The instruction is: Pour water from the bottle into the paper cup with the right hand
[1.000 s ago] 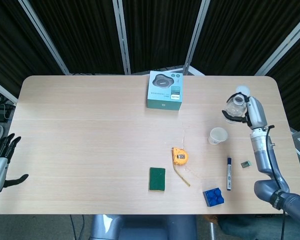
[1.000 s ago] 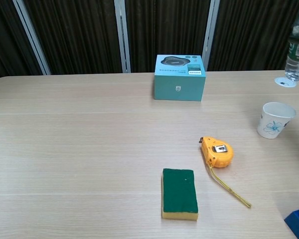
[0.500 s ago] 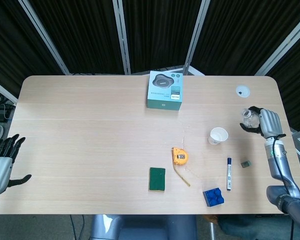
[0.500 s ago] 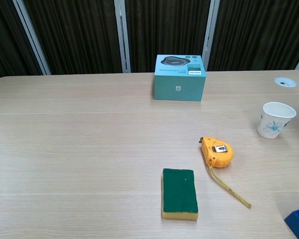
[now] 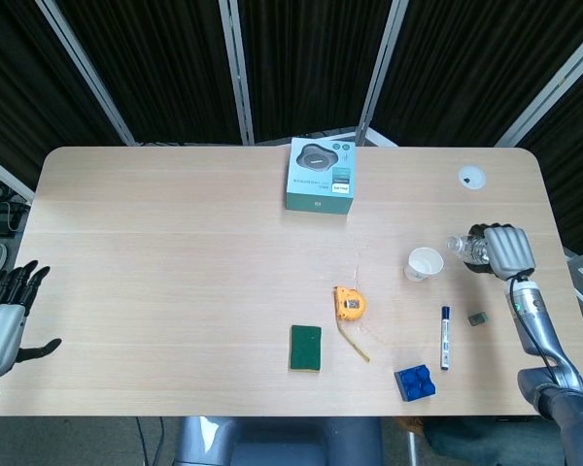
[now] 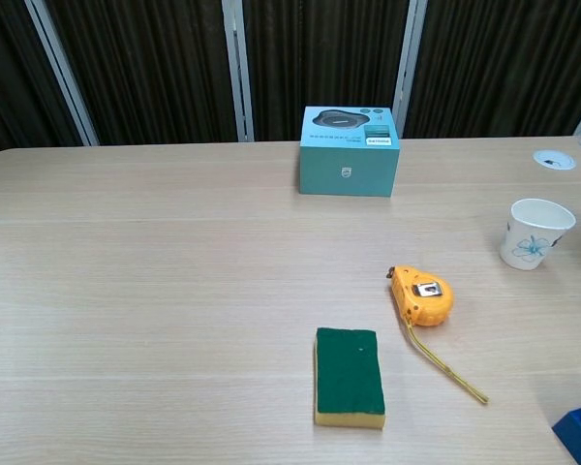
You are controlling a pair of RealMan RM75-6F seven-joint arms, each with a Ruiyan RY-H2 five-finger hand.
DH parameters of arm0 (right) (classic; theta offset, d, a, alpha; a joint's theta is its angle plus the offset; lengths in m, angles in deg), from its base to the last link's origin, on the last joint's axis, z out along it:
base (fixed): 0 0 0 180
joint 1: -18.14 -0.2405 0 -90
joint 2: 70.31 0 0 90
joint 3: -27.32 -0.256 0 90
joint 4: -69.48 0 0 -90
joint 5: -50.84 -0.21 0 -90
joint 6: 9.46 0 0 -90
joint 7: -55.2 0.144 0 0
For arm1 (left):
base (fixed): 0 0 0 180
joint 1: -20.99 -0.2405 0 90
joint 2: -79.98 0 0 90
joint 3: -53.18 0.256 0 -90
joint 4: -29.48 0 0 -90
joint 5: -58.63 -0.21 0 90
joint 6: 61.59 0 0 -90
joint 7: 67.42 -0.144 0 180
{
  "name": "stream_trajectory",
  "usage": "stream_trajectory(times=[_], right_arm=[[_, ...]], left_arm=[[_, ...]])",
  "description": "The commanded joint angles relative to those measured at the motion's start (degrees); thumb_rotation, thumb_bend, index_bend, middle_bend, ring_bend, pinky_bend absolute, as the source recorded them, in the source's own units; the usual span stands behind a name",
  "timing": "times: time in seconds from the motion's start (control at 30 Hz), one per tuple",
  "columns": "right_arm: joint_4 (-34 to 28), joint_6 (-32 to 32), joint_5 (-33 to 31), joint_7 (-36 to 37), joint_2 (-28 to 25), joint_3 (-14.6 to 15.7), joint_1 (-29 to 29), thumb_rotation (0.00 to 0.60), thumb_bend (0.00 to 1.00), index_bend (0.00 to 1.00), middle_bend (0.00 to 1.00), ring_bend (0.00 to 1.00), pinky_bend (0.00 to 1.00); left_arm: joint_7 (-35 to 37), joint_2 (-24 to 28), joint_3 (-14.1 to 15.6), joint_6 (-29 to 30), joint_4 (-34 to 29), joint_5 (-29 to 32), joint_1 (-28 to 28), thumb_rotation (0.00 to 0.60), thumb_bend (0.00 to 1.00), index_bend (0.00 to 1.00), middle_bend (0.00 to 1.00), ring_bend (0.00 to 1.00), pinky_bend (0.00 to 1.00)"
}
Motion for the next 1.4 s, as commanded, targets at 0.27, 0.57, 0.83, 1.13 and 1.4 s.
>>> stream_trajectory(times=[0.27, 0.57, 0.83, 1.13, 1.4], right_arm=[[-7.5, 3.6, -3.6, -14.2, -1.5, -2.5, -2.2, 0.600, 0.45, 0.55, 0.60, 0.46, 0.45], [-13.2, 6.3, -7.8, -24.6, -3.1, -4.5, -2.7, 0.600, 0.45, 0.55, 0.60, 0.46, 0.45], [-13.5, 6.3, -8.9, -27.1, -3.3, -4.6, -2.3, 0.600, 0.45, 0.55, 0.60, 0.46, 0.45], [-12.0, 4.8, -6.9, -27.5, -2.9, -2.6, -1.3, 0.600, 0.45, 0.55, 0.60, 0.46, 0.45], [-9.2, 5.3, -6.8, -27.0, -1.9, -2.1, -1.1, 0.600, 0.46, 0.55, 0.60, 0.46, 0.45]], left_arm=[[0.1, 0.0, 0.0, -0.2, 0.1, 0.2, 0.1, 0.600, 0.00, 0.00, 0.00, 0.00, 0.00], [0.0, -0.1, 0.1, -0.7, 0.3, 0.5, 0.3, 0.600, 0.00, 0.00, 0.00, 0.00, 0.00], [-0.1, -0.1, 0.2, -0.7, 0.3, 0.6, 0.3, 0.600, 0.00, 0.00, 0.00, 0.00, 0.00], [-0.2, -0.1, 0.2, -0.7, 0.2, 0.6, 0.3, 0.600, 0.00, 0.00, 0.00, 0.00, 0.00], [-0.2, -0.1, 0.3, -0.9, 0.1, 0.7, 0.4, 0.600, 0.00, 0.00, 0.00, 0.00, 0.00]])
